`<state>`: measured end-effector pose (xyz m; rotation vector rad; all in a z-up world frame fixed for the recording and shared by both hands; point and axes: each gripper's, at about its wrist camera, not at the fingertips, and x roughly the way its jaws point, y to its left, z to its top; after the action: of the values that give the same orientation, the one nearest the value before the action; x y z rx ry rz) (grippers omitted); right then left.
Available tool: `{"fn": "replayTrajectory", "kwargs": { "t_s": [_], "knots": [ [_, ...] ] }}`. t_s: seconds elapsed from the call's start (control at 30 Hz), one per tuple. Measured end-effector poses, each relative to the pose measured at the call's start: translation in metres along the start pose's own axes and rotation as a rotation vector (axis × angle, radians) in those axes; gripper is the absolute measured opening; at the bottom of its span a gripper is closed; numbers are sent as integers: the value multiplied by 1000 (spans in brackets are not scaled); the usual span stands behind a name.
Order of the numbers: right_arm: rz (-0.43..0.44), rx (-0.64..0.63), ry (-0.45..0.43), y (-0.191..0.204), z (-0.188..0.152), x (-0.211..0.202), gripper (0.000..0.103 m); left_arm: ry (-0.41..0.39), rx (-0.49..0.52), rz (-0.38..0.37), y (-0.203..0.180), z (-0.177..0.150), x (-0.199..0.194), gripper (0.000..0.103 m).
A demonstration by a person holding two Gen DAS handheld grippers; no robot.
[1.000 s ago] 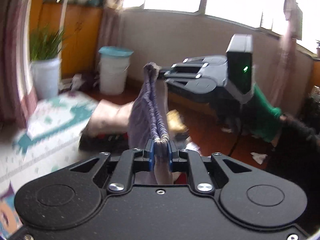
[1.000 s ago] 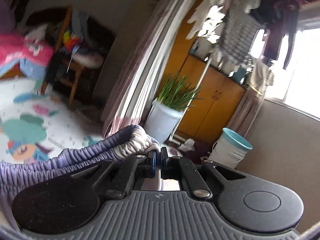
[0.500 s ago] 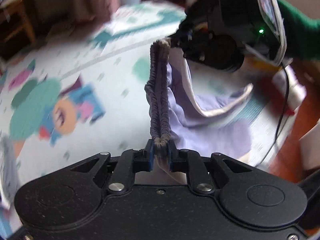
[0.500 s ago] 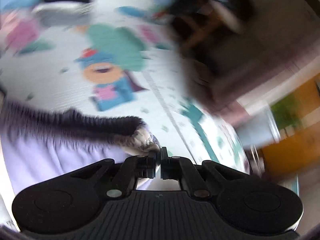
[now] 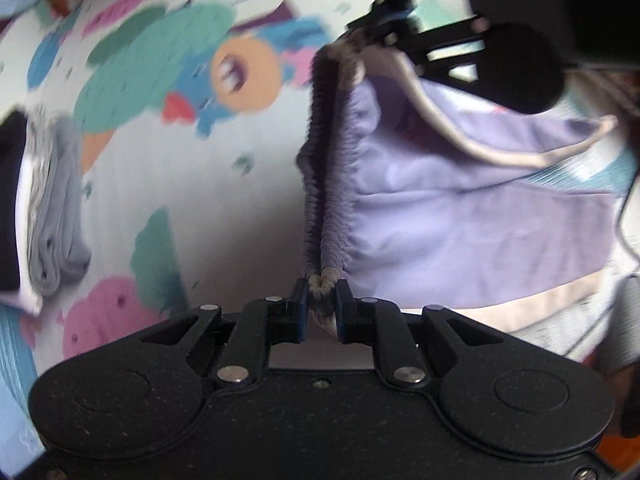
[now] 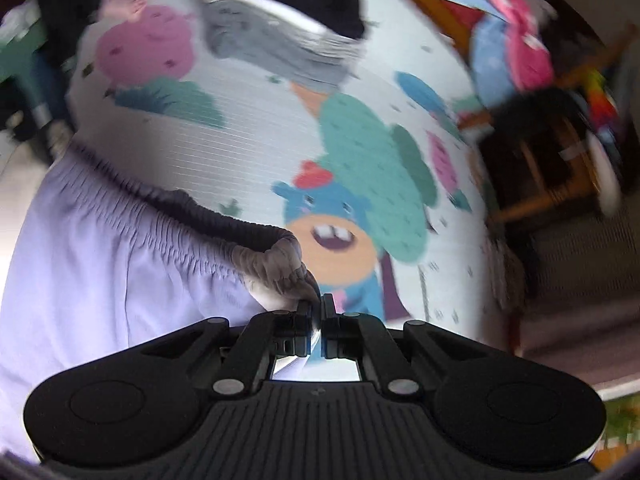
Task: Fold clothes
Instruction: 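Lift the sweatpants by the waistband with both grippers and shake them open, then lower the sweatpants flat onto the mat and open both grippers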
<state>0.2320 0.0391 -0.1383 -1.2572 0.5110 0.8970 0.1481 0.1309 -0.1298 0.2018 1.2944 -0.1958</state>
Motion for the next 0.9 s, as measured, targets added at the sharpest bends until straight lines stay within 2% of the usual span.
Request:
{"fn": "replayTrajectory", "kwargs": {
  "t_s": [0.1, 0.23, 0.27, 0.3, 0.47, 0.6, 0.7, 0.73, 0.83, 0.9],
  "knots": [
    [25, -52, -32, 17, 20, 25, 5, 41, -33, 30, 21, -8, 20, 11],
    [-23, -101, -95, 35, 47, 51, 5, 80, -73, 74, 44, -18, 46, 11],
    [-37, -111, -105, 39, 53, 56, 11, 95, -95, 81, 50, -20, 52, 11],
    [-49, -116, -109, 43, 58, 61, 22, 110, -112, 85, 55, -23, 58, 11],
    [-42, -61, -123, 40, 55, 66, 45, 148, -130, 102, 63, -30, 73, 13],
    [-25, 25, -122, 15, 25, 58, 72, 153, -134, 103, 65, -30, 78, 14],
    [-24, 99, -94, -13, -8, 43, 73, 189, -142, 92, 65, -29, 82, 15],
    [-26, 138, -77, -24, -21, 36, 73, 194, -138, 98, 66, -28, 82, 20],
    [-20, 281, -49, -54, -74, 6, 74, 132, -68, 128, 65, -17, 69, 24],
    [-26, 349, -18, -59, -117, -12, 73, 76, 29, 174, 58, -8, 60, 24]
  ]
}}
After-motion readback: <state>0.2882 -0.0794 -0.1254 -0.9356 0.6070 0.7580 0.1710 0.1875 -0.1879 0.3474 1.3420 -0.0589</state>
